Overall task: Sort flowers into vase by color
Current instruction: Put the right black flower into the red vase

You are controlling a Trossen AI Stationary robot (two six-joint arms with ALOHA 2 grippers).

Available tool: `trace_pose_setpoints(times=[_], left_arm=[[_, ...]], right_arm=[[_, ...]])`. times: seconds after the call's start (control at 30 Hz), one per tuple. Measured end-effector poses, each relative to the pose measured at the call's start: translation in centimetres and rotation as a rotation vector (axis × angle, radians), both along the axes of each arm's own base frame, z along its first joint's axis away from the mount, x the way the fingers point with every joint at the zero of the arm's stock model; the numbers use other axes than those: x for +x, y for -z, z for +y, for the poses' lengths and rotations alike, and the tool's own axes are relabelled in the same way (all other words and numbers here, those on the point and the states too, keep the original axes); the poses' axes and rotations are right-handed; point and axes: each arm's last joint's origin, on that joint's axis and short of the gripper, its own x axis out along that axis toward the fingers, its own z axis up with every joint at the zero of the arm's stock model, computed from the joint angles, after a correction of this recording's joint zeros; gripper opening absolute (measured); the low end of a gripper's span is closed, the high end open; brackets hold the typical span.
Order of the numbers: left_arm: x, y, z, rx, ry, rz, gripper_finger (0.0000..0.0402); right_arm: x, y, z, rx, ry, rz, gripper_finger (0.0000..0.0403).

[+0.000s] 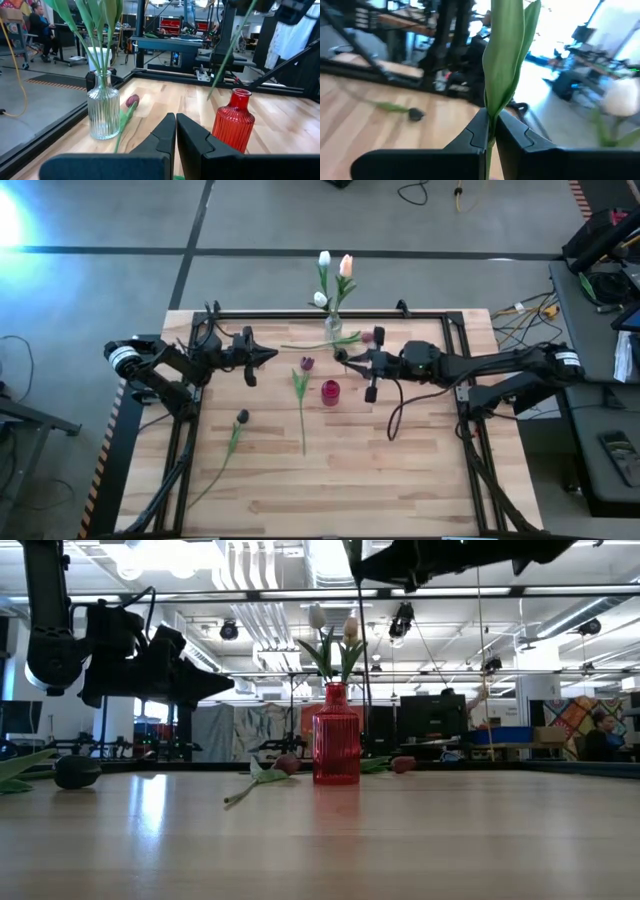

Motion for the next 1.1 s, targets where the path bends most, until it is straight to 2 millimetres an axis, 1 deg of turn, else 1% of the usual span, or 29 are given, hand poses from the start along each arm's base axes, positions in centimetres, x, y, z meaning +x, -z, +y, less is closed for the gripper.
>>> trace_pose_setpoints(times=[0.1, 0.2, 0.37, 0.5, 0.7, 0.83, 0.97, 1.1], left_arm=[[0.0, 0.0, 0.0, 0.001, 0.0, -0.002, 0.0], [0.0, 0.0, 0.0, 0.002, 0.0, -0.002, 0.0], [0.0, 0.0, 0.0, 0.011, -0.001, -0.002, 0.0], [0.0, 0.0, 0.0, 0.016, -0.001, -0.001, 0.0], [0.0, 0.0, 0.0, 0.017, -0.001, -0.001, 0.0], [0.0, 0.0, 0.0, 0.017, -0.001, -0.001, 0.0], [0.0, 0.0, 0.0, 0.016, -0.001, 0.0, 0.0], [0.0, 0.0, 0.0, 0.013, 0.001, 0.003, 0.0]], right_arm=[[-0.3, 0.9, -0.6, 0.022, 0.008, 0.007, 0.0017], [-0.6, 1.5, -1.1, 0.027, 0.027, -0.044, 0.0017], [-1.3, 2.3, -1.4, 0.013, 0.04, -0.14, 0.0017], [-1.6, 2.5, -1.4, 0.01, 0.066, -0.169, 0.0017], [-1.7, 2.0, -1.6, 0.02, 0.144, -0.223, 0.0017], [-1.8, 1.4, -1.7, 0.072, 0.179, -0.296, 0.0017], [-1.6, 0.2, -1.9, 0.164, 0.233, -0.361, 0.0017], [-1.2, -0.9, -1.9, 0.244, 0.226, -0.385, 0.0017]])
